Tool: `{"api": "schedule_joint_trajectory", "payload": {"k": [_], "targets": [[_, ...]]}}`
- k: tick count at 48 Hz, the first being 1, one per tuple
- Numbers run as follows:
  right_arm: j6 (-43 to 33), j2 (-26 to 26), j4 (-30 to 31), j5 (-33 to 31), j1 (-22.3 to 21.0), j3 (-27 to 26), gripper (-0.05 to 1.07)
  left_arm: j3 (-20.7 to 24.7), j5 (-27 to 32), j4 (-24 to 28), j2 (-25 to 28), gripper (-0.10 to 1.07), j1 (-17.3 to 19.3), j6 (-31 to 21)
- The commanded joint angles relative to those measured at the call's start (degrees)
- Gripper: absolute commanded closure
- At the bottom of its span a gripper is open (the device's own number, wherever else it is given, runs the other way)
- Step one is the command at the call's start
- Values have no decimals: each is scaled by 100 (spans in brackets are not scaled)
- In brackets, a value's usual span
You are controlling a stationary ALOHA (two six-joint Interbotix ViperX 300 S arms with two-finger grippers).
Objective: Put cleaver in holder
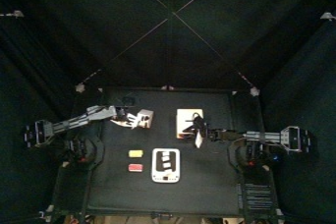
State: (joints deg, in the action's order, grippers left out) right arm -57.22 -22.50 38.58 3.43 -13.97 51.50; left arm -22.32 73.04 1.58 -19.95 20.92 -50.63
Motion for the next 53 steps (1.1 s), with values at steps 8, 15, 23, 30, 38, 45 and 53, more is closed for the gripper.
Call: {"api": "schedule_joint_trajectory", "payload": {"k": [8,15,23,30,38,45,53], "targets": [[9,-53,-9,35,-26,-44,30,-44,-158,9,-18,55,185,0],[9,-53,-9,35,-26,-44,30,-176,-369,18,-18,55,246,-18],[9,-44,-9,35,-35,-44,30,-237,-536,18,-18,54,308,-9],[9,-26,-9,35,-26,-53,30,-246,-659,79,-18,53,316,-9],[9,0,-9,44,-26,-70,30,-316,-765,176,-9,41,325,9],[9,18,-9,35,-35,-70,30,-369,-773,272,-18,27,325,9],[9,26,-9,44,-26,-79,30,-369,-844,422,-70,12,316,18]]}}
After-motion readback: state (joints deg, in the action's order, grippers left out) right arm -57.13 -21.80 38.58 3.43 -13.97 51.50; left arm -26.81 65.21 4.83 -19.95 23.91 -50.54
